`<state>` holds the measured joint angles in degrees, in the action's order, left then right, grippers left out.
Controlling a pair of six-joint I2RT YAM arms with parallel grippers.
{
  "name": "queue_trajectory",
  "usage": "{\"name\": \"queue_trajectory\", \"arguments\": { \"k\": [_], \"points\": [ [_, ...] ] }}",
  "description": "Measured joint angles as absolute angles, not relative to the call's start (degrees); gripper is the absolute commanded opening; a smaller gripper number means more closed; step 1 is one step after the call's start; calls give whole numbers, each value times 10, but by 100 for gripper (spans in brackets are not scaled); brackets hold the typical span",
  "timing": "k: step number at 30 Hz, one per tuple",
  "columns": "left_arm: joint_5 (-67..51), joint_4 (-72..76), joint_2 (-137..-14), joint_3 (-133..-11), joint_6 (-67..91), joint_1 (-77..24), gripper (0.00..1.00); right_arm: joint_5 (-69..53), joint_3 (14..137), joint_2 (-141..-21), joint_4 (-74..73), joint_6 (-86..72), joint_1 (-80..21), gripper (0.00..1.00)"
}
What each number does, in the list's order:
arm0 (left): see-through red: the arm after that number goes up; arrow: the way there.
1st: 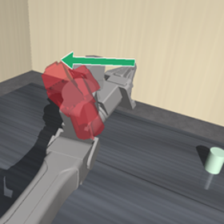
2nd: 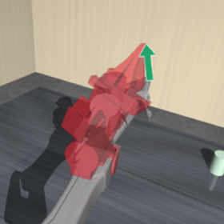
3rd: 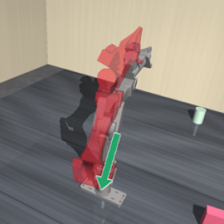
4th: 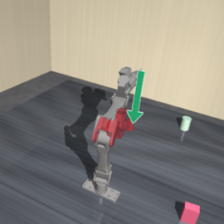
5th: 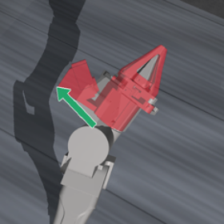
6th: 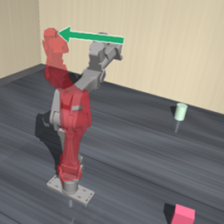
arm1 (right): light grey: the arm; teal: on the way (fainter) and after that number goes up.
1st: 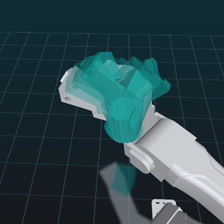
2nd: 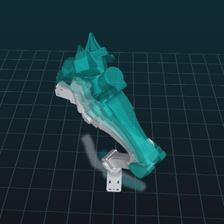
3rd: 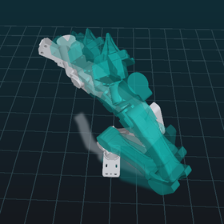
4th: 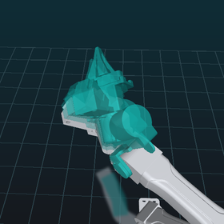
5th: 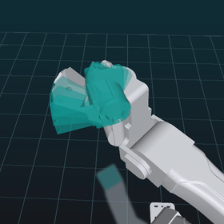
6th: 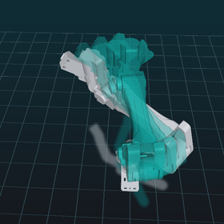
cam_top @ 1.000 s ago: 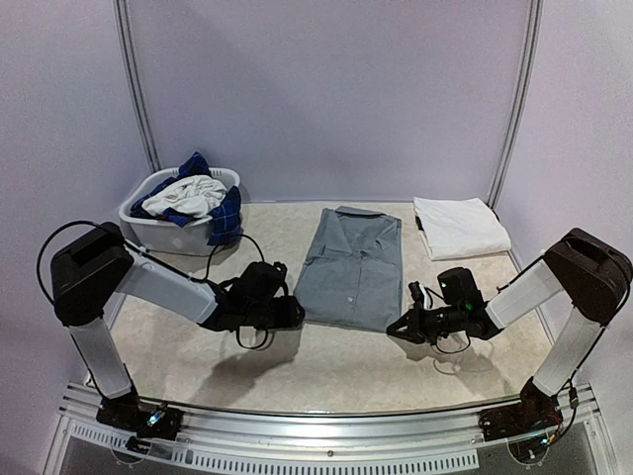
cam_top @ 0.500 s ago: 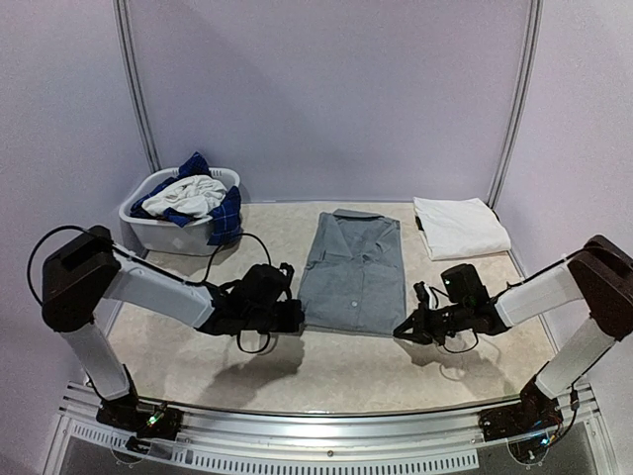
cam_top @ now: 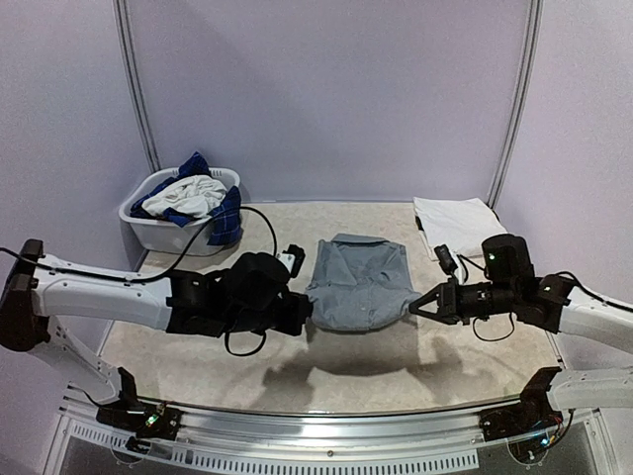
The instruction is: Fold and stack the mixed laundry pile
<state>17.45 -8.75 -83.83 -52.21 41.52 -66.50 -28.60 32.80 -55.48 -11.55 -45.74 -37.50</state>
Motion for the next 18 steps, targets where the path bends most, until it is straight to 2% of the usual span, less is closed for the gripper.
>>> {"name": "queue_trajectory", "arguments": {
  "k": [10,18],
  "points": [
    [237,-188,-823,-648,373,-681,0,-187,446,-518,-260,-428,-375,1],
    [236,-215,-897,-721,346,-640,0,-76,530,-603,-303,-401,-370,1]
  ]
}}
